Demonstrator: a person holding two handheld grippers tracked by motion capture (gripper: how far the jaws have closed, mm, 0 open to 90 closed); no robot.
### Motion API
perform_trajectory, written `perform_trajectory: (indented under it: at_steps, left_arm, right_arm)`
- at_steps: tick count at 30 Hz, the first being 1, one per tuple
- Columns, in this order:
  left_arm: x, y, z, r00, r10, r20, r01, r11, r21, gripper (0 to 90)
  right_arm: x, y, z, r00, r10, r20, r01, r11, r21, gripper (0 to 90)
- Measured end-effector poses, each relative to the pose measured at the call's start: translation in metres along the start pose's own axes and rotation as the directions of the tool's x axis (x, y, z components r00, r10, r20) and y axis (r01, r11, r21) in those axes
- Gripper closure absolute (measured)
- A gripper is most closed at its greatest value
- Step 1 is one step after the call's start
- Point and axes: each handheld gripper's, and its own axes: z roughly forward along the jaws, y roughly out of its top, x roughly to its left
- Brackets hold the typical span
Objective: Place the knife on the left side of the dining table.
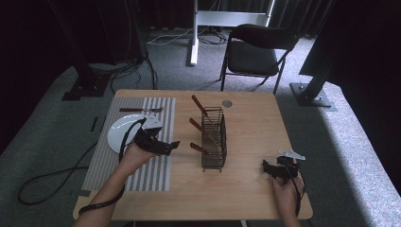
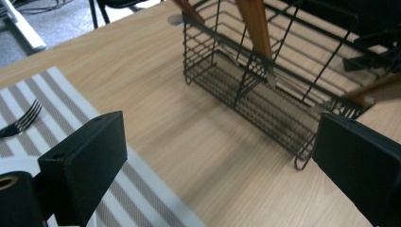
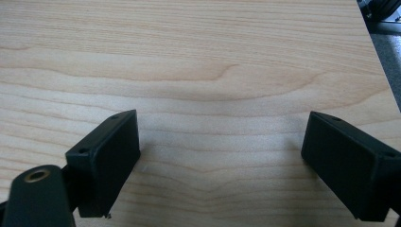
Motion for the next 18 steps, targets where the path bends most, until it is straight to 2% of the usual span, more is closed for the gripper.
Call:
perform_trajectory:
  at_steps: [3,5,7,10,13,16,18]
  left_arm:
    - [-0.001,0.009,0.006,0.9999,0.016,-0.001,-0.016,0.9998,0.008,4.2]
    - [0.0,0.014,0.009,0.9999,0.004,0.011,-0.004,1.0,-0.001,4.2]
    - [-0.001,0.019,0.014,1.0,0.009,-0.002,-0.009,1.0,0.0,4.2]
    - [-0.001,0.026,0.021,1.0,0.004,0.003,-0.004,1.0,-0.001,4.2]
    - [-0.003,0.032,0.03,0.9997,0.023,0.008,-0.023,0.9996,0.016,4.2]
    - [-0.003,0.038,0.038,0.9991,0.017,0.04,-0.018,0.9996,0.024,4.2]
    - [-0.003,0.04,0.043,0.9988,0.016,0.046,-0.018,0.9994,0.03,6.3]
  right_arm:
    - [0.0,0.0,0.0,1.0,-0.003,0.001,0.003,1.0,-0.001,11.6]
    - [0.0,0.0,0.0,1.0,-0.004,0.001,0.004,1.0,-0.001,11.6]
    - [0.0,0.0,0.0,1.0,-0.001,0.0,0.001,1.0,0.0,11.6]
    - [0.0,0.0,0.0,1.0,-0.002,0.0,0.002,1.0,0.0,11.6]
    - [0.0,0.0,0.0,1.0,-0.003,0.0,0.003,1.0,0.0,11.6]
    - [0.0,0.0,0.0,1.0,-0.003,0.0,0.003,1.0,0.0,11.6]
    - [0.0,0.0,0.0,1.0,-0.002,0.0,0.002,1.0,0.0,11.6]
